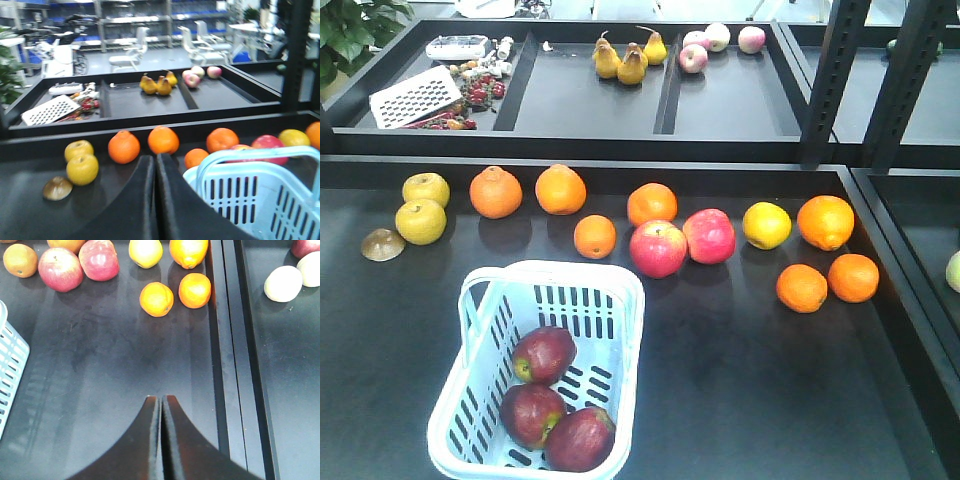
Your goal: Pick three apples into basket with both arms
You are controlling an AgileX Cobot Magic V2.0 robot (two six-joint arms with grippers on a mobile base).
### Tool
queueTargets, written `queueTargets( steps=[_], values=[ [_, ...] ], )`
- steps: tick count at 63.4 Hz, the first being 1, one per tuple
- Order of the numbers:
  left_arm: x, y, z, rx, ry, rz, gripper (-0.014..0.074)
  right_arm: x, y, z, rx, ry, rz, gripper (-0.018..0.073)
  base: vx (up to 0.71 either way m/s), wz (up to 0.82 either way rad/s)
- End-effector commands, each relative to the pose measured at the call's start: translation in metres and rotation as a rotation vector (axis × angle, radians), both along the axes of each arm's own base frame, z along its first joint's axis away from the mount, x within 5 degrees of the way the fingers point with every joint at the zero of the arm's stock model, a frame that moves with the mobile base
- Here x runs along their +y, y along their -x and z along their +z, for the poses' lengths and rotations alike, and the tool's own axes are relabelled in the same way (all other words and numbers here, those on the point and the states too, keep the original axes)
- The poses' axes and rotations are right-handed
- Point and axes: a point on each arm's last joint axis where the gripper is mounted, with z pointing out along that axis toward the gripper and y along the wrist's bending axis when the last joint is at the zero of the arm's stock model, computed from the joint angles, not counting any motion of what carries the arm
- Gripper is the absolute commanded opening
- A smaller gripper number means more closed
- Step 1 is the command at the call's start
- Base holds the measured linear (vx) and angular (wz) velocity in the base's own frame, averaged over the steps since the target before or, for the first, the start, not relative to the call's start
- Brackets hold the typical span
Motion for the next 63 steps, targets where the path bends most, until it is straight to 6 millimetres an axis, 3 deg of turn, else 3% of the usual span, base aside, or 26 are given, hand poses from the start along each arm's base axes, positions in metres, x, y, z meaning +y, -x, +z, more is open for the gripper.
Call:
queueTargets(
  steps=[1, 22, 63],
  values=[
    [0.002, 0.006, -0.004, -0.119, 0.071, 0.026, -0.0008, -0.002, -0.002, 0.011, -0.083, 0.012, 0.004, -0.0008, 0.0, 0.0],
    [0.006, 0.01, -0.056, -0.167, 0.119, 0.093, -0.0006, -0.002, -0.002, 0.01, -0.072, 0.014, 0.001, -0.0008, 0.0, 0.0],
    [0.006, 0.01, -0.059, -0.127, 0.113, 0.107, -0.0006, -0.002, -0.002, 0.01, -0.073, 0.014, 0.002, -0.0008, 0.0, 0.0]
  ],
)
